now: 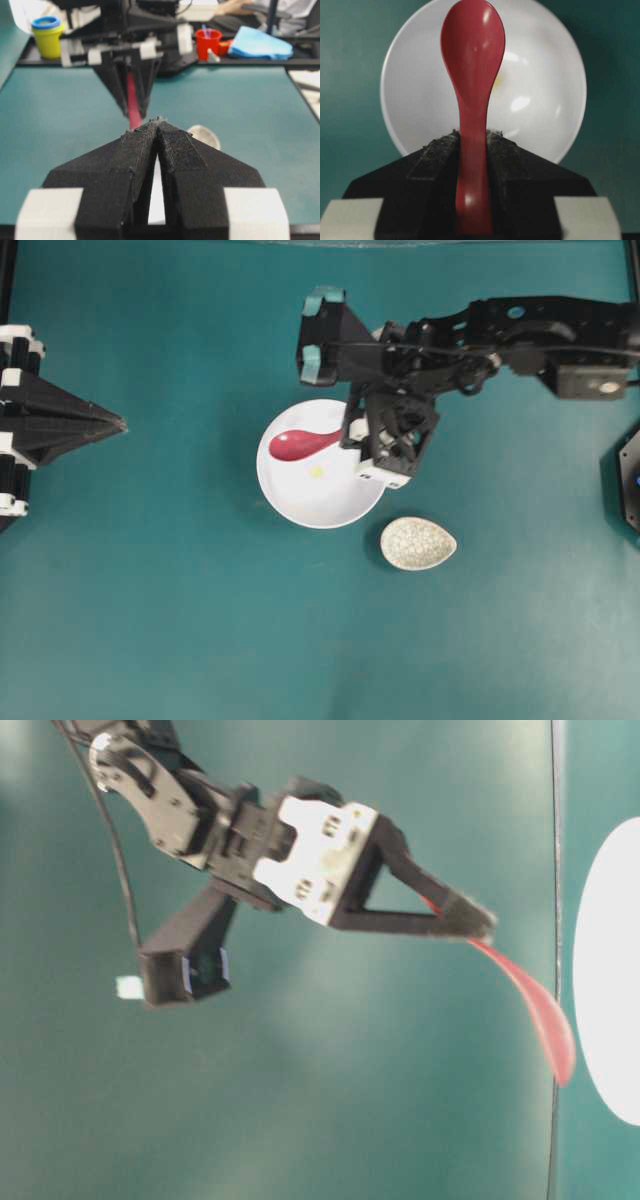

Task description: Scoop the yellow hexagonal prism block from the bowl with a spoon using the right arm.

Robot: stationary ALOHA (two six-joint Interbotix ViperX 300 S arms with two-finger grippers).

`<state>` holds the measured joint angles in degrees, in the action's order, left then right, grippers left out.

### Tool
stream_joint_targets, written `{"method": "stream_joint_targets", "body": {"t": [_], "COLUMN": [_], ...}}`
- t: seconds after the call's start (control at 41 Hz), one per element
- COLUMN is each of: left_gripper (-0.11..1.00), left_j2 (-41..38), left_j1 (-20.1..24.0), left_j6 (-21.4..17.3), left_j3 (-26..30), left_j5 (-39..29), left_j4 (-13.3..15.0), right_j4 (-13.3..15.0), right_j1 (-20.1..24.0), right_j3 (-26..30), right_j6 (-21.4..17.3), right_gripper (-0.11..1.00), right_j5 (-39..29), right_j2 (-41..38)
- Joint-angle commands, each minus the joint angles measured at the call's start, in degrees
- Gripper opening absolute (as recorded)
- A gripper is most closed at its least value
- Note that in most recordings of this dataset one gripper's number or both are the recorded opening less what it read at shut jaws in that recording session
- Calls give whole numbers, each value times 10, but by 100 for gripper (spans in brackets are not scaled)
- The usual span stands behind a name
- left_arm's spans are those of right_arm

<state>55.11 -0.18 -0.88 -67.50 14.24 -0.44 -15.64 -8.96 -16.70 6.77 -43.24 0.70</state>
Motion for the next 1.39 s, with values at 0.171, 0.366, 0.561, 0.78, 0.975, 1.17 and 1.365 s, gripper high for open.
{"method": "stream_joint_targets", "body": {"t": [0.171,0.366,0.561,0.78,0.975,1.17,1.365], "left_gripper": [3,3,3,3,3,3,3], "left_j2": [-2,-2,-2,-2,-4,-4,-4], "left_j1": [-1,-1,-1,-1,-1,-1,-1], "left_j6": [0,0,0,0,0,0,0], "left_j3": [18,18,18,18,18,18,18], "left_j5": [5,5,5,5,6,5,6], "left_j4": [-2,-2,-2,-2,-2,-2,-2], "right_j4": [1,1,2,3,3,3,3], "right_j1": [0,1,0,-2,-5,-5,-5], "right_j3": [5,-4,-6,-8,4,32,54], "right_j6": [-1,-1,-1,-12,-43,-45,-45], "right_gripper": [21,21,21,21,21,21,21], "right_j5": [-82,-144,-173,-178,-189,-221,-239], "right_j2": [62,69,69,54,28,-2,-26]}}
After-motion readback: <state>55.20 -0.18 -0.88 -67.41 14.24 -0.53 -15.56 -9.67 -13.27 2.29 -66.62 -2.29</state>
